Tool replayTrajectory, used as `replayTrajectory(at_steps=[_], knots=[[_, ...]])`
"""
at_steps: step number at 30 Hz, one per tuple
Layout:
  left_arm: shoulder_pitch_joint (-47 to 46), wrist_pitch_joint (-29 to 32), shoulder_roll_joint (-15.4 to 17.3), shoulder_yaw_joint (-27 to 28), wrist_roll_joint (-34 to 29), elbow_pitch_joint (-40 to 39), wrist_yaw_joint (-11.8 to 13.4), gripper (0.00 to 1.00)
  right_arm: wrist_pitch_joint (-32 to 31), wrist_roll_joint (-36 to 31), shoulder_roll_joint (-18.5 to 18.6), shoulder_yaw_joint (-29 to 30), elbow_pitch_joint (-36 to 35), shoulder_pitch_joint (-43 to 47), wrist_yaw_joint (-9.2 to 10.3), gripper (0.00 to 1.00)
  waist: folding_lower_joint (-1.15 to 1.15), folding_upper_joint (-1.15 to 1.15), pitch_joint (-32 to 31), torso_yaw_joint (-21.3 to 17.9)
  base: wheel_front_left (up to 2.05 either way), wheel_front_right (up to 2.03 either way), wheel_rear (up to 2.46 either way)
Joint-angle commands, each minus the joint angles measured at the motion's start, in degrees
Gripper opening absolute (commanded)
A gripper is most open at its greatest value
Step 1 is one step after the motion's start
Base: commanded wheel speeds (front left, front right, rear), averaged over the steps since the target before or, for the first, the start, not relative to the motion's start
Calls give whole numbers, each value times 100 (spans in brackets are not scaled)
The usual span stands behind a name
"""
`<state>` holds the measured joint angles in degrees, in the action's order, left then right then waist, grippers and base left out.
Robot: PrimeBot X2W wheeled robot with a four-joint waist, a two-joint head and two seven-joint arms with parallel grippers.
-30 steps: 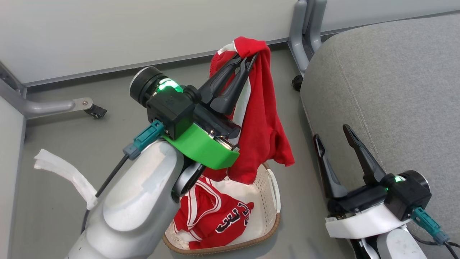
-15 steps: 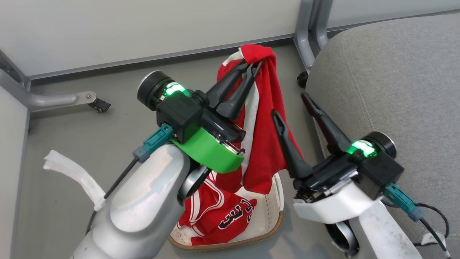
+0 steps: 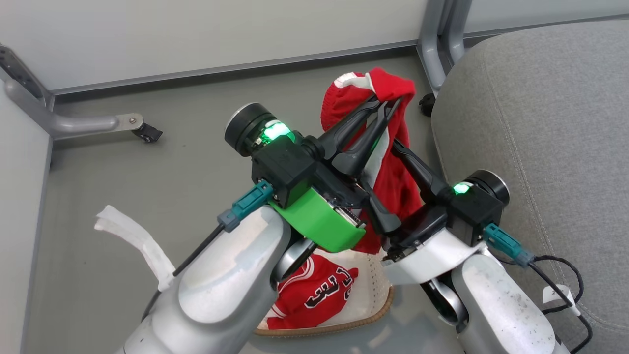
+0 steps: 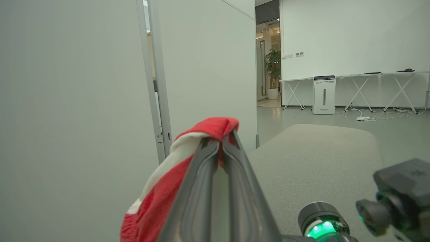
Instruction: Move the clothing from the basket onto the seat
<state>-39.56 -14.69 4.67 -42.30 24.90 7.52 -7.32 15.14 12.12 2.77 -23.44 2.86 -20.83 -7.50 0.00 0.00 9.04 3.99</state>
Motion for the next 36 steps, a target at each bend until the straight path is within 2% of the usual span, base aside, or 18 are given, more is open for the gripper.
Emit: replayTrajectory(at_steps=[1,5,6,7,8,23,24,25,26,36], knots=[[-38,-20,-30,-20,20,-31,-14,0,2,22,21,34,106,-61,2,100,0,0,-8,1,0,0,0],[-11,-32,-70,-107,30,-62,-8,0,1,56,20,35,446,-136,2,100,0,0,-4,-10,0,0,0],[-11,-33,-78,-120,29,-67,-4,0,2,76,20,35,495,-141,2,92,0,0,-2,-12,0,0,0],[-14,-36,-85,-134,32,-69,-1,0,2,103,21,38,573,-159,2,33,0,0,-1,-13,0,0,0],[-15,-37,-87,-144,35,-68,0,0,2,121,21,41,617,-177,2,0,0,0,-1,-13,0,0,0],[132,-43,3,-178,0,149,33,0,2,213,20,90,565,-197,2,0,0,0,26,-64,0,0,0],[129,-43,4,-182,-10,162,41,21,2,215,20,93,560,-186,2,0,0,0,25,-64,0,0,0],[126,-43,3,-186,-15,172,61,87,2,215,20,94,554,-177,2,0,0,0,29,-64,0,0,0],[128,-44,1,-188,-18,178,75,100,2,216,20,96,551,-173,2,0,0,0,34,-63,0,0,0],[184,-48,22,-297,-97,251,115,100,2,223,20,178,595,-246,2,0,0,0,99,-18,0,0,0]])
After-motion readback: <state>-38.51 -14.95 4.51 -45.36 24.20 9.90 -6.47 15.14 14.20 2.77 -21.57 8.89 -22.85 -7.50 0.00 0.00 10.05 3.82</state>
